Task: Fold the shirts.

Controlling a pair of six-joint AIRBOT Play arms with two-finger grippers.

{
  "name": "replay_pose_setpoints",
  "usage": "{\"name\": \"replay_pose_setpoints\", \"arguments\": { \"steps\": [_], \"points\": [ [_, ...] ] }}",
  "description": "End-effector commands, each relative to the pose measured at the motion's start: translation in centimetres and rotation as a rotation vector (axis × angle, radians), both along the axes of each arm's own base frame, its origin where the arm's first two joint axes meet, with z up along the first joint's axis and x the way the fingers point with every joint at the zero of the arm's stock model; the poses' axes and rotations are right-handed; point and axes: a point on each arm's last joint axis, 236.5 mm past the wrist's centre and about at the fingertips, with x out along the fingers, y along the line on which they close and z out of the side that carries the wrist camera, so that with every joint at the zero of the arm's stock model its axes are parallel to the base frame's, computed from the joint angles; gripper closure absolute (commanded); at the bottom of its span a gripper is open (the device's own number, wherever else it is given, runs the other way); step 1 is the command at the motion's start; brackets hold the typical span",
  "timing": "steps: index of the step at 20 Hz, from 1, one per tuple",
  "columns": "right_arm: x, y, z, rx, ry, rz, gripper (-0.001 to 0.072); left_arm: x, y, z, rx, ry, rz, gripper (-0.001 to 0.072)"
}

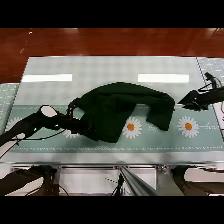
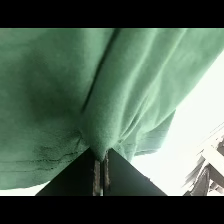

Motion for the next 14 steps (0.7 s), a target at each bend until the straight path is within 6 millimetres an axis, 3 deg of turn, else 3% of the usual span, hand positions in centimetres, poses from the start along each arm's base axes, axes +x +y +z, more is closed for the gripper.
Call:
{"name": "replay_pose_setpoints", "arguments": {
  "steps": [1,10,12,13,14],
  "points": [
    [0.1,3.0,-2.3,0.006,0.026,0.120,0.0221,0.6,-0.2,0.5,-0.007,-0.017,-0.004,0.0690],
    [-1.8,5.0,-5.7,0.052,0.095,0.108,0.0243,0.1,-0.3,0.7,-0.015,-0.003,-0.018,0.0691],
    [-1.7,5.5,-6.5,0.055,0.089,0.080,0.0414,0.1,-0.3,0.7,-0.015,-0.003,-0.018,0.0691],
    [-1.6,5.7,-6.3,0.061,0.086,0.078,0.0577,0.2,-0.3,0.7,-0.014,-0.004,-0.016,0.0691],
    [-1.4,6.2,-5.6,0.089,0.078,0.074,0.0685,0.4,-0.2,0.7,-0.015,-0.005,-0.010,0.0691]
  ]
}}
